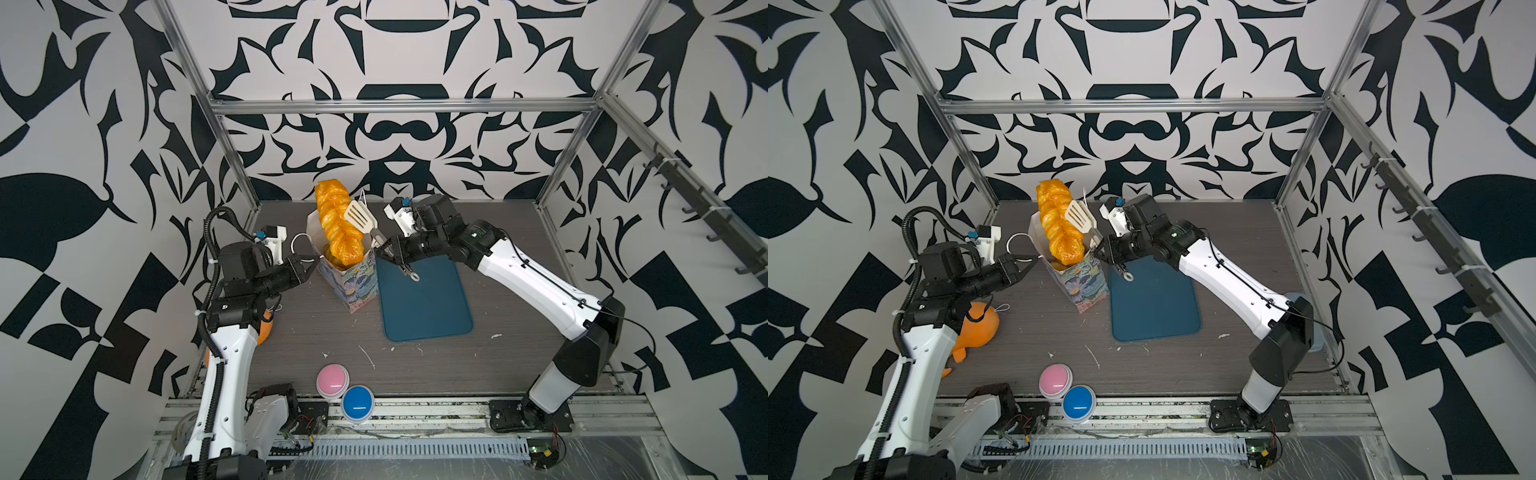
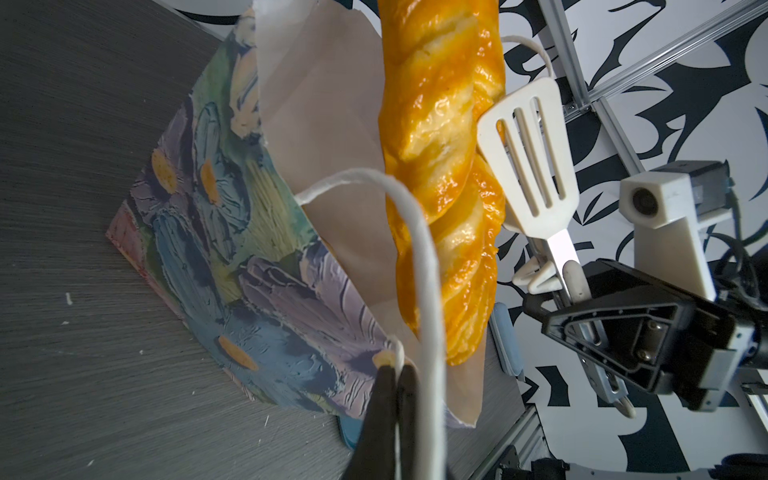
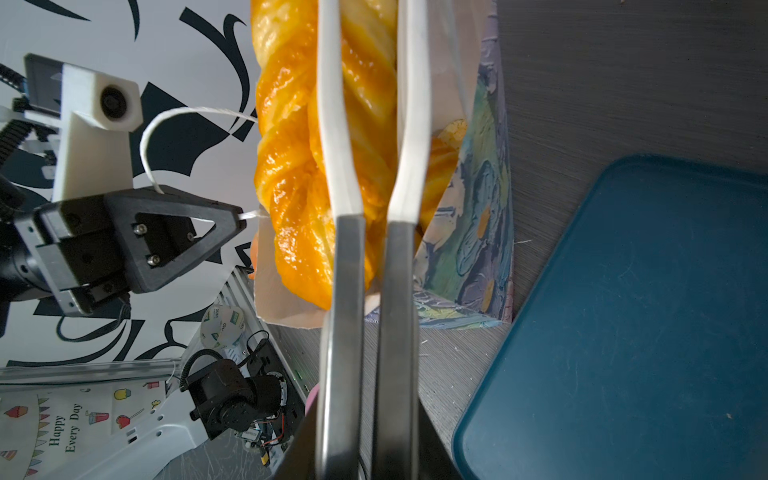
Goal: Place the fake bread into the paper bag
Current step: 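Lower the twisted bread into the bag and open the tongs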
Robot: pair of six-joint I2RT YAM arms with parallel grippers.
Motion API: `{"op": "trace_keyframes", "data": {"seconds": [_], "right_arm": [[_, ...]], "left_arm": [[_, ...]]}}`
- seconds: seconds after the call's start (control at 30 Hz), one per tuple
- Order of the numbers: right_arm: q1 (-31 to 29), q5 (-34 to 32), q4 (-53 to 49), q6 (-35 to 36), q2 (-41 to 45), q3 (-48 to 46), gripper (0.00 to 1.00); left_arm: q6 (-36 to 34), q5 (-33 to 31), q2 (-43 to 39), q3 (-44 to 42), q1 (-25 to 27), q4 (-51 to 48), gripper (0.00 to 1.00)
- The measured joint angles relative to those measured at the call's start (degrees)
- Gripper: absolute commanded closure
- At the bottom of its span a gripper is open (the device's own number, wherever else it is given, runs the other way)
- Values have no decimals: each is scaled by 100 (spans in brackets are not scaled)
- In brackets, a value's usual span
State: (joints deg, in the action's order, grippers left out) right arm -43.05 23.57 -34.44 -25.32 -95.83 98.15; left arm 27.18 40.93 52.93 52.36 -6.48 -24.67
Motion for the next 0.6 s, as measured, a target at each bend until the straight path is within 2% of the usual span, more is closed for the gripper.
{"op": "trace_keyframes", "data": {"seconds": [0.37,0.6], "right_arm": [[7,-46,57,-24,-35,-17,73],[7,-46,151,-92,-511,199,73]], "left_arm": [[2,2,0,0,0,-2,100],[2,2,2,0,0,-2,100]]}}
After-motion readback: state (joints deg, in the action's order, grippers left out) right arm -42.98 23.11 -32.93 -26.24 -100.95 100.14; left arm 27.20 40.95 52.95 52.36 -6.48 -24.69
